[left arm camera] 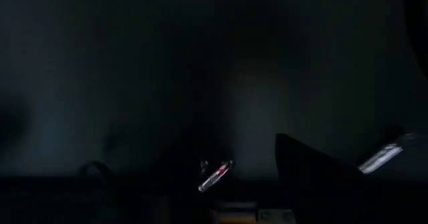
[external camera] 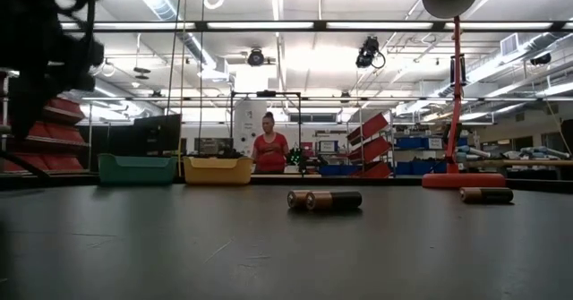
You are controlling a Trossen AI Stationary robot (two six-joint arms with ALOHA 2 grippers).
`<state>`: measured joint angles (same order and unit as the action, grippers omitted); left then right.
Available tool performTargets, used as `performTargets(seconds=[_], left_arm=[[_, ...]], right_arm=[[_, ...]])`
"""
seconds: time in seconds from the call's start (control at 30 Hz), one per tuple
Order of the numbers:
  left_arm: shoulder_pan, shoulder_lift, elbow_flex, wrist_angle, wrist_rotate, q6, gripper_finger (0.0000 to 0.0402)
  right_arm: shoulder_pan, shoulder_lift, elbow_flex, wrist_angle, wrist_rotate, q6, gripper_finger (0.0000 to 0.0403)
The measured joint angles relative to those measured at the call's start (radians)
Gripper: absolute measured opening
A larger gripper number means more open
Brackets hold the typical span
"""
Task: Sort batteries
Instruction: Put the top silver battery into the blue bin
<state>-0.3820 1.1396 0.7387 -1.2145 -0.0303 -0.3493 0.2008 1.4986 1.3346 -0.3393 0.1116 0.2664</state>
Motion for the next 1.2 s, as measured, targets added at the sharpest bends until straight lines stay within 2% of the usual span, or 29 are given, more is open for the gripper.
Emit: performTargets(seconds=[0.1, 0.2, 0.4, 0.77, 1.2], left_arm=[[0.002, 0.041, -0.058, -0.019, 0.05, -0.027, 0.0198], [-0.003, 0.084, -0.091, 0.051, 0.132, -0.066, 0.0198], [-0.011, 0.218, -0.101, 0.052, 0.044, -0.062, 0.0198], [-0.011, 0.509, -0.095, 0.041, 0.115, -0.041, 0.0198], [-0.011, 0.631, -0.097, 0.044, 0.148, 0.055, 0.0198]], right_arm=[[0.0, 0.0, 0.0, 0.014, 0.0, 0.003, 0.0041], [0.0, 0.0, 0.0, 0.016, 0.0, 0.004, 0.0041], [0.0, 0.0, 0.0, 0.016, -0.004, 0.023, 0.0041], [0.0, 0.0, 0.0, 0.016, -0.008, 0.027, 0.0041], [0.0, 0.0, 0.0, 0.016, -0.022, 0.027, 0.0041]])
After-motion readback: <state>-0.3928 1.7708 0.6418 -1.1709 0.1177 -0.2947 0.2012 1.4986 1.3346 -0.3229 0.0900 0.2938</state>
